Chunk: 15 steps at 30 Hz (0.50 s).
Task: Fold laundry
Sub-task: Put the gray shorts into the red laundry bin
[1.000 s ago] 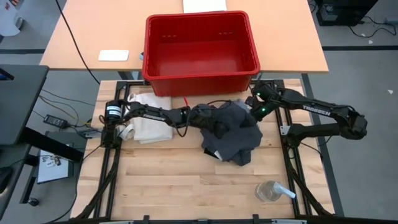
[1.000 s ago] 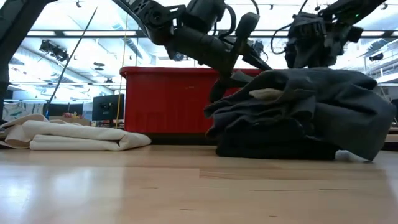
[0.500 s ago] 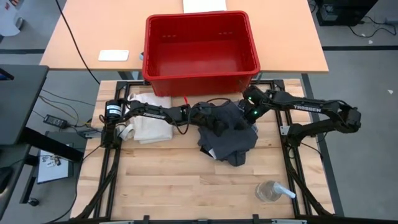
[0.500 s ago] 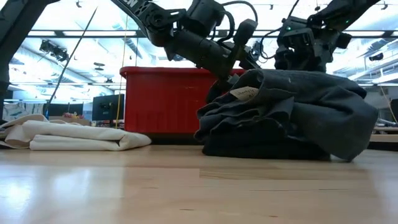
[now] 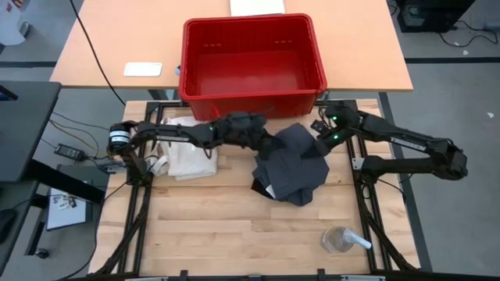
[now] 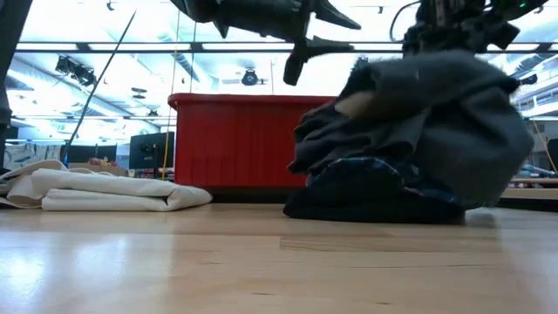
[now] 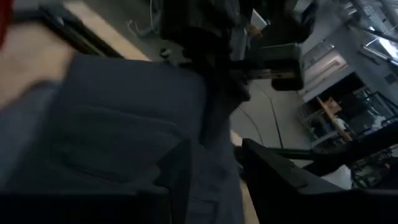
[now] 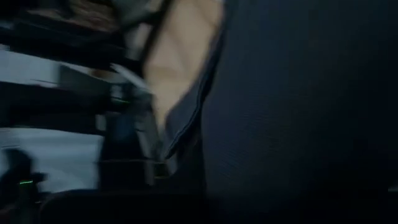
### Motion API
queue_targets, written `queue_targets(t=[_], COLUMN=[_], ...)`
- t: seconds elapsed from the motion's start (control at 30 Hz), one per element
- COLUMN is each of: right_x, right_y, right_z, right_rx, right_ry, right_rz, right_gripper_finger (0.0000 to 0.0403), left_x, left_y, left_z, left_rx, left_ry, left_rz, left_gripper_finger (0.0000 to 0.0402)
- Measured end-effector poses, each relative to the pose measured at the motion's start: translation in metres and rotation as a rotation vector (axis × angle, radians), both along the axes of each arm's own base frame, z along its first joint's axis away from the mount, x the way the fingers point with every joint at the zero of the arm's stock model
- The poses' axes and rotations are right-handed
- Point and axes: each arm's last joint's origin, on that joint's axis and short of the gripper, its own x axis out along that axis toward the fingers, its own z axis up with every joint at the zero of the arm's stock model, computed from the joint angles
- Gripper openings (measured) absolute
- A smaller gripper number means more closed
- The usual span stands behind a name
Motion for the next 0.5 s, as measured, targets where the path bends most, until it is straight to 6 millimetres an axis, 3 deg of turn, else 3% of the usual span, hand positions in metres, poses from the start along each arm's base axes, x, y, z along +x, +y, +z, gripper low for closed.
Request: queue_targets(t=[0.2, 0.5], right_x=[-0.013, -0.020], right_y=[0.000, -0.004], right_z=[0.030, 0.070], right_rx=[0.082, 0.112], right_ry=[-0.217, -0.484], right_rz=[0.012, -0.014], right_gripper_finger=[0.0038, 0.0038], left_x=[-0.011, -0.015], left_y=[0.014, 0.025], left_z=[0.016, 0.019], left_rx=[0.038, 0.044], left_ry=[-0.038, -0.048], left_rz=[0.035, 0.050], left_gripper_finger=[0.0144, 0.0144])
